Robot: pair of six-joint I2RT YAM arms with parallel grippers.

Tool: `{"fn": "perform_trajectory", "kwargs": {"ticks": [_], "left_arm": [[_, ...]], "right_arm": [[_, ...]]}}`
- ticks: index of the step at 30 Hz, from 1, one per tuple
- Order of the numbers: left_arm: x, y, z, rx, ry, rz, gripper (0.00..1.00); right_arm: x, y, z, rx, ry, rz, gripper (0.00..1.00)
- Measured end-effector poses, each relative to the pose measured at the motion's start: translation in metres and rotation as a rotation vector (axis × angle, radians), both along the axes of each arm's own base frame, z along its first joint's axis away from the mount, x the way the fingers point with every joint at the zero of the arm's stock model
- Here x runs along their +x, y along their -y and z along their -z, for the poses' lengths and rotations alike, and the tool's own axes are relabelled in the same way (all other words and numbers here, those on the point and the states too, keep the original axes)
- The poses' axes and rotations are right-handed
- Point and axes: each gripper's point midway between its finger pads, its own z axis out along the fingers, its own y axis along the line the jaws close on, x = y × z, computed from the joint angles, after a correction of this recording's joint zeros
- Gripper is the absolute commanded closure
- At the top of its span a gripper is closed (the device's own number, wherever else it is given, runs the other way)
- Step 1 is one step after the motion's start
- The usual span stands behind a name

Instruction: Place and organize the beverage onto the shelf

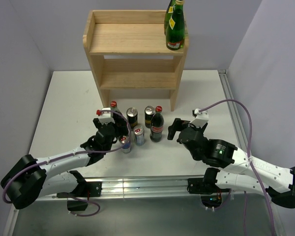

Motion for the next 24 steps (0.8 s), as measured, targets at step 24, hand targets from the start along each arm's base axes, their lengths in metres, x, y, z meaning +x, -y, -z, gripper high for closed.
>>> {"fn": "perform_trajectory", "kwargs": {"ticks": [24], "left_arm": [[0.013, -0.017, 0.011, 0.033, 0.007, -0.113, 0.01]], "right_arm": [[0.000, -0.007, 0.002, 0.003, 0.001, -0.032, 0.00]]}}
